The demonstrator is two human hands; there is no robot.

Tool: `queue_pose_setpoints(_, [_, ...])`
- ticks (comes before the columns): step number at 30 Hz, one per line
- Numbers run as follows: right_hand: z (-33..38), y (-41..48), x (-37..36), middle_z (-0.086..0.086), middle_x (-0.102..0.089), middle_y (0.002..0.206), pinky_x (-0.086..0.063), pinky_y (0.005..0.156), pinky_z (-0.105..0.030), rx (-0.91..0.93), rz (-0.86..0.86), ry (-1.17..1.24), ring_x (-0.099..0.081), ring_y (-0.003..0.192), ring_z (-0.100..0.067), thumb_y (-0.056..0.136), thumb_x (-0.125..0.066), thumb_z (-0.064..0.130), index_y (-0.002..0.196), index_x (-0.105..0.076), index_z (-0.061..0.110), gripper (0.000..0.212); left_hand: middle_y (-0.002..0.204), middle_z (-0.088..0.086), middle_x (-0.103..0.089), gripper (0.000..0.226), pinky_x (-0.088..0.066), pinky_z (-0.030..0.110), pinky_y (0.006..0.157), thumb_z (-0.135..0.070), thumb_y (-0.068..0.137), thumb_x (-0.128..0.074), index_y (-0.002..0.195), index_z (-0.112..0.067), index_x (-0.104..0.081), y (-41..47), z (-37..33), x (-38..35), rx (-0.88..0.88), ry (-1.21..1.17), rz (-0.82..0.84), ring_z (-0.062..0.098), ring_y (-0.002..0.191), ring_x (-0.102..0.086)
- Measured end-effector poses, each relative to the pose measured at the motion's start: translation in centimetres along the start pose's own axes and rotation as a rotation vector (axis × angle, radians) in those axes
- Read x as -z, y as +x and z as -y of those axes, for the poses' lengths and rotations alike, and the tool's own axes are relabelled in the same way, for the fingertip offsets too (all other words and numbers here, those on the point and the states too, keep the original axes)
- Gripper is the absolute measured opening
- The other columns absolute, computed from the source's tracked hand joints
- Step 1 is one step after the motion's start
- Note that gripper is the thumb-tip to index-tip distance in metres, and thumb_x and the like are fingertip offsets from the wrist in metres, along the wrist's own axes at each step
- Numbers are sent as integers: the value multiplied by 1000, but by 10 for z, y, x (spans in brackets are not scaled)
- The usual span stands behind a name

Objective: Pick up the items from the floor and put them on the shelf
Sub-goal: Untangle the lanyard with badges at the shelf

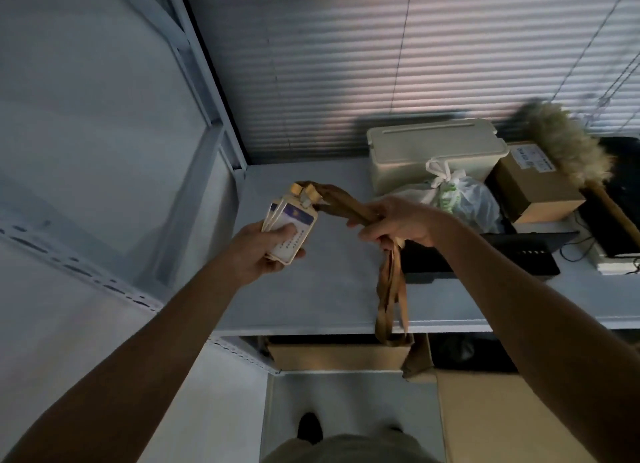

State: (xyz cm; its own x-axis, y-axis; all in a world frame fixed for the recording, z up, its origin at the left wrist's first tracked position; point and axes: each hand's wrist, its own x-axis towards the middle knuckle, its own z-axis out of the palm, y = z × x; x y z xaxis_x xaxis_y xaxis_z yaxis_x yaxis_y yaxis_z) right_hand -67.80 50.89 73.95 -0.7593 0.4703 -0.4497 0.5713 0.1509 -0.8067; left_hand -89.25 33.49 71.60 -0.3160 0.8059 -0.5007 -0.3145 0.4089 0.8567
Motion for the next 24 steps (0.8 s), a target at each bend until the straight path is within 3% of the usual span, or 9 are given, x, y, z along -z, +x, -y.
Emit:
queue_pose_setpoints(3, [-19,-6,-20,-8,-66,76,-57,66,-28,-59,-66,167,-64,64,-17,92,-67,13,109,-68,8,18,89,7,-74,20,-43,20,44,-20,96,-58,114,-12,-62,27,-11,8,-21,-90,-10,17,74,-74])
queue_pose_setpoints(7, [-35,-9,-50,-12,-66,77,-59,65,-31,-84,-69,332,-72,69,-23,94,-62,6,110,-64,3,17,92,8,-73,16,-43,20,44,-20,98,-56,111,-13,-61,67,-20,9,4,-269,-72,16,74,-73])
queue_pose_setpoints(11, [-52,0,-71,-8,-65,78,-59,69,-32,-134,-146,392,-71,67,-23,94,-64,11,116,-61,12,22,93,11,-71,17,-43,19,43,-16,98,-53,113,-8,-60,103,-20,4,28,-369,-144,18,65,-73])
queue_pose_setpoints(14, [-64,10,-79,-9,-61,76,-59,78,-41,-167,-139,452,-66,63,-21,92,-66,10,121,-59,11,30,97,15,-68,26,-45,21,45,-10,96,-47,119,-6,-57,122,-19,1,23,-419,-155,21,74,-70])
queue_pose_setpoints(20, [-63,32,-80,-10,-59,75,-58,73,-37,-158,-147,419,-63,62,-21,94,-62,7,125,-53,14,33,103,17,-67,26,-50,32,60,-6,96,-47,122,-6,-52,159,-21,11,37,-324,-239,27,90,-68])
queue_pose_setpoints(24, [-61,58,-96,-10,-61,71,-59,69,-39,-108,-226,361,-61,59,-22,95,-57,6,120,-54,18,28,104,9,-66,26,-45,32,63,-10,95,-56,120,-11,-59,196,-18,16,29,-132,-407,20,89,-61])
